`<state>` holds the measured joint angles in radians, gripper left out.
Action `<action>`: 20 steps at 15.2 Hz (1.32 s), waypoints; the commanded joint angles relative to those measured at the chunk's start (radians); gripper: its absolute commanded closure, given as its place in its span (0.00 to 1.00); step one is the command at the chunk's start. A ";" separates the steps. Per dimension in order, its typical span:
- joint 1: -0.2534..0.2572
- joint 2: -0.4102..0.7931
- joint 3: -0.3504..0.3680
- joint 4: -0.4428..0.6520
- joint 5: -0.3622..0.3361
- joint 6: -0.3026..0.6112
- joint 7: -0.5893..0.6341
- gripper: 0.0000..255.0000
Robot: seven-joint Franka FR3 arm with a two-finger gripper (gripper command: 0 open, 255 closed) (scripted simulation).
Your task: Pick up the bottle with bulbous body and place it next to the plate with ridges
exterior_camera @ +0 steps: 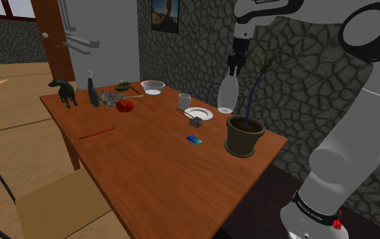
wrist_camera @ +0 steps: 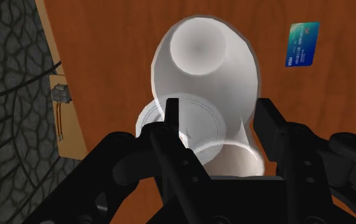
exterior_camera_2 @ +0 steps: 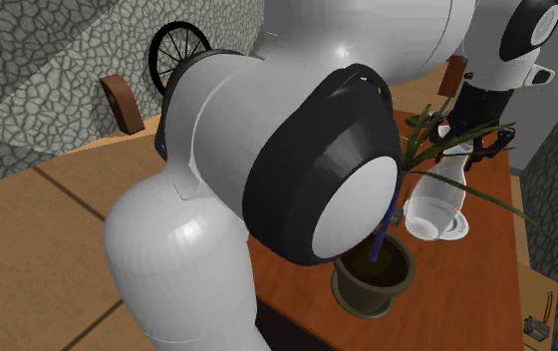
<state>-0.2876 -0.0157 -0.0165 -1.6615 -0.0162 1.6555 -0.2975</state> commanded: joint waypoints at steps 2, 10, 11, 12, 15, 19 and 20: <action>-0.028 0.083 -0.028 0.060 0.003 0.025 -0.056 1.00; -0.087 0.258 -0.068 0.188 0.022 0.073 -0.156 1.00; -0.087 0.257 -0.068 0.173 0.022 0.087 -0.155 1.00; -0.087 0.256 -0.068 0.158 0.022 0.100 -0.155 1.00; -0.087 0.255 -0.067 0.116 0.022 0.141 -0.155 1.00; -0.086 0.257 -0.067 0.065 0.022 0.194 -0.155 1.00; -0.086 0.258 -0.067 0.053 0.022 0.207 -0.154 1.00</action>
<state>-0.3733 0.2450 -0.0833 -1.5895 0.0056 1.8456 -0.4510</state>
